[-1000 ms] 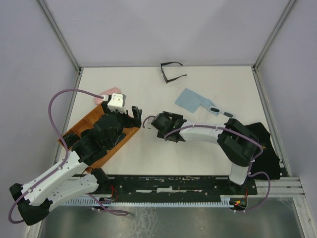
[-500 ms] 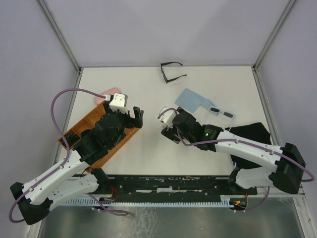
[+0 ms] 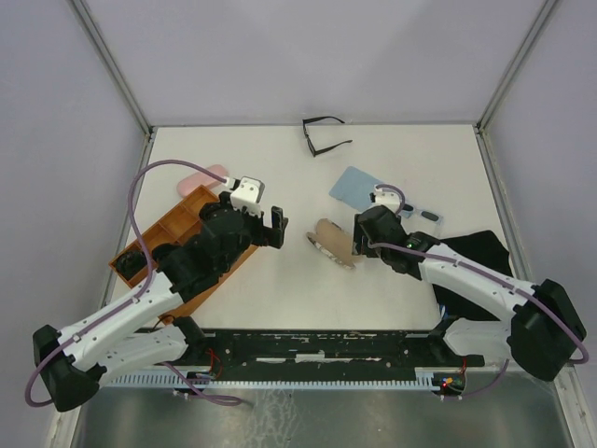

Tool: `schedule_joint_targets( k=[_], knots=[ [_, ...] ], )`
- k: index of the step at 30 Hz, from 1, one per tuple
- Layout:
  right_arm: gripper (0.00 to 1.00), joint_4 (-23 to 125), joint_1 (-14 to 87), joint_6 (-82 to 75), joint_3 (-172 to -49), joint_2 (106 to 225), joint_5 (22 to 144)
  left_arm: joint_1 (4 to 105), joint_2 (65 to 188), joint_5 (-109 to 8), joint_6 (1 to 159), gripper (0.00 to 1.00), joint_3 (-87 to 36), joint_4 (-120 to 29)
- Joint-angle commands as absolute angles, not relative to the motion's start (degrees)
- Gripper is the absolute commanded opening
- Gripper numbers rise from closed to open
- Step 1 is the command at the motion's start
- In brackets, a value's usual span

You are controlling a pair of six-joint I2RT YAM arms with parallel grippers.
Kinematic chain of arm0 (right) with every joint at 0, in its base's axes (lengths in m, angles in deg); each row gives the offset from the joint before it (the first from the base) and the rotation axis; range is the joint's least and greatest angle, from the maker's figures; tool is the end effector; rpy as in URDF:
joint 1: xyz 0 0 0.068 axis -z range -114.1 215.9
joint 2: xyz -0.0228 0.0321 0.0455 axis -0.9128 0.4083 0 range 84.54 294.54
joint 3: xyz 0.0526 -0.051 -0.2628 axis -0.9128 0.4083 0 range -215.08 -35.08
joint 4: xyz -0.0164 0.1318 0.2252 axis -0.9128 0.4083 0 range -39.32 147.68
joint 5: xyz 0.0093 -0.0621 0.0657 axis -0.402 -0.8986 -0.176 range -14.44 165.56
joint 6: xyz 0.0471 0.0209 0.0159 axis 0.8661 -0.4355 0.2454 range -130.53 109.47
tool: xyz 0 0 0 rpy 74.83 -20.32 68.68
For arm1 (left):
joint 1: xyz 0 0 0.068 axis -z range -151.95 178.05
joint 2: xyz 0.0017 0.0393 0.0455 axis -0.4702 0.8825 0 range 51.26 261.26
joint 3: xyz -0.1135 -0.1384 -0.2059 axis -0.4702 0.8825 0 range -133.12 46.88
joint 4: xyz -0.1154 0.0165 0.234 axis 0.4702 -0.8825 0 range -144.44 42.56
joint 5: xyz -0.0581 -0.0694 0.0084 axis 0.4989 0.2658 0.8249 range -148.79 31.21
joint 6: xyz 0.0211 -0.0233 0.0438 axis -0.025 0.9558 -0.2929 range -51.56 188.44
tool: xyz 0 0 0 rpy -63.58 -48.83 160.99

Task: Organize the sunglasses
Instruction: Place the sunglasses case at the center of the board.

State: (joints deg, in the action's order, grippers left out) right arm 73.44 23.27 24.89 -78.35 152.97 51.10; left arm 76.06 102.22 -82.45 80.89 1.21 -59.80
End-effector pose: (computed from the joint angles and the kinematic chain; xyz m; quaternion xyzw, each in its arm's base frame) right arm 0.1876 0.1527 0.2302 0.0185 0.9151 0.0673 0.3971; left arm 0.1476 -0.1427 0.3235 0.1261 0.7893 -0.1479 0.5824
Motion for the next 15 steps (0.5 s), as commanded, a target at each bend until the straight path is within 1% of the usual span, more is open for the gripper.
schedule_joint_targets(
  k=[1,5,7,13,15],
  knots=[
    [0.70,69.9,25.2,32.8,-78.9,156.8,56.4,76.0,103.9,-79.7,83.0,1.00,0.9,-55.9],
    [0.65,69.3,26.1,32.7,-79.7,160.6,58.3,76.0,104.6,-79.1,83.0,1.00,1.0,-55.9],
    [0.62,69.9,26.3,32.4,-80.0,162.0,57.1,76.0,104.6,-78.9,83.2,1.00,1.2,-55.7],
    [0.60,70.2,26.8,32.0,-80.0,163.9,55.3,76.0,105.3,-78.4,83.0,1.00,1.1,-55.6],
    [0.55,69.8,27.4,31.9,-80.3,164.8,56.1,76.0,105.5,-78.4,82.9,1.00,0.8,-55.7]
  ],
)
